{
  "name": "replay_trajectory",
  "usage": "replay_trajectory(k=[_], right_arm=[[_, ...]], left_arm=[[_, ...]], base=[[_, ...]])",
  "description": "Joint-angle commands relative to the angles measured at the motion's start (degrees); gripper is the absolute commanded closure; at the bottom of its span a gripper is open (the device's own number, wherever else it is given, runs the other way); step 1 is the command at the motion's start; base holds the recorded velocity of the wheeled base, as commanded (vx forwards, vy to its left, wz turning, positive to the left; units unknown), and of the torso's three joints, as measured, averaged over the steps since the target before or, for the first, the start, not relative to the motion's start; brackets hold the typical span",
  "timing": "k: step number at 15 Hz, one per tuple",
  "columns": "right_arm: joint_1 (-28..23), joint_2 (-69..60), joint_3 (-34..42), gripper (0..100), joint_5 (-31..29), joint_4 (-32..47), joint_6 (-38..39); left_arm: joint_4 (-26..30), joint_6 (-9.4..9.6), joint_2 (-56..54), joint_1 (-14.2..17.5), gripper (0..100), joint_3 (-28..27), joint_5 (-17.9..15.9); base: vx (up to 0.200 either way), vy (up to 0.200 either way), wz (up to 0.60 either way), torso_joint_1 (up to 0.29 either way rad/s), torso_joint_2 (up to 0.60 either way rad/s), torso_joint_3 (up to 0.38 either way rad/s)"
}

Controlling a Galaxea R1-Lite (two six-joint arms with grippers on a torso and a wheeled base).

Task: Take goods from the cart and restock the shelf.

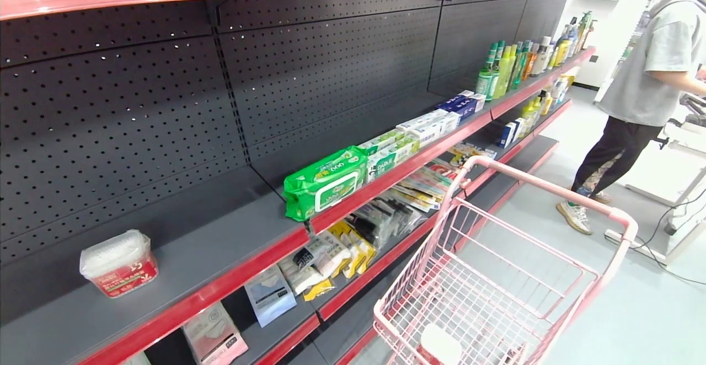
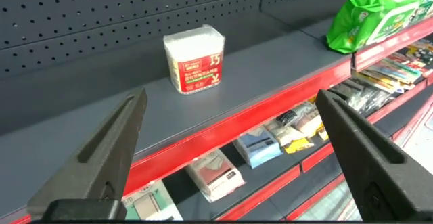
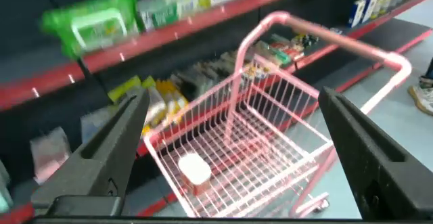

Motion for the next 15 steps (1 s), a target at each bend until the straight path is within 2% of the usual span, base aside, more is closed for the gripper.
replay_trajectory(k=[1, 3, 4, 6, 8, 9, 10, 11, 12, 15], right_arm=[[0.83, 42.2, -29.96, 0, -9.29, 2.21, 2.26], [0.04, 57.58, -30.14, 0, -8.42, 0.98, 4.72], [3.03, 66.11, -29.61, 0, -8.15, 0.72, 4.46], [6.37, 79.12, -29.96, 0, -2.61, 0.11, 3.75], [9.79, 84.48, -29.7, 0, 1.43, -2.09, 1.47], [10.41, 87.03, -29.53, 0, 3.19, -2.44, -3.19], [10.32, 88.43, -29.44, 0, 3.63, -2.44, -6.44], [10.32, 88.43, -29.44, 0, 3.63, -2.44, -6.44], [10.06, 92.83, -30.32, 0, 4.07, -3.32, -11.63], [10.32, 100.92, -30.58, 0, 3.98, -10.35, -17.78]], left_arm=[[-0.01, -0.03, 0.07, 0.03, 0, 0.01, 0.01], [-0.01, 0.06, 0.07, 0.03, 0, 0.1, 0.01], [-0.01, 0.06, 0.07, 0.03, 0, 0.01, 0.01], [-0.01, 0.06, 0.07, 0.03, 0, 0.01, 0.01], [-0.01, 0.15, 0.07, 0.03, 0, 0.01, 0.09], [-0.01, 0.15, 0.07, 0.03, 0, 0.01, 0.09], [-0.01, 0.15, 0.07, 0.03, 0, 0.01, 0.09], [-0.01, 0.15, 0.07, 0.03, 0, 0.01, 0.09], [-0.01, 0.15, 0.07, 0.03, 0, 0.01, 0.09], [-0.01, 0.15, 0.07, 0.03, 0, 0.01, 0.09]], base=[[0.0, 0.0, 0.0, 0.0, 0.0, 0.0], [0.0, 0.0, 0.0, 0.0, 0.0, 0.0], [0.0, 0.0, 0.0, 0.0, 0.0, 0.0], [0.0, 0.0, 0.0, 0.0, 0.0, 0.0], [0.0, 0.0, 0.0, 0.0, 0.0, 0.0], [0.0, 0.0, 0.0, 0.0, 0.0, 0.0], [0.0, 0.0, 0.0, 0.0, 0.0, 0.0], [0.0, 0.0, 0.0, 0.0, 0.0, 0.0], [0.0, 0.0, 0.0, 0.0, 0.0, 0.0], [0.0, 0.0, 0.0, 0.0, 0.0, 0.0]])
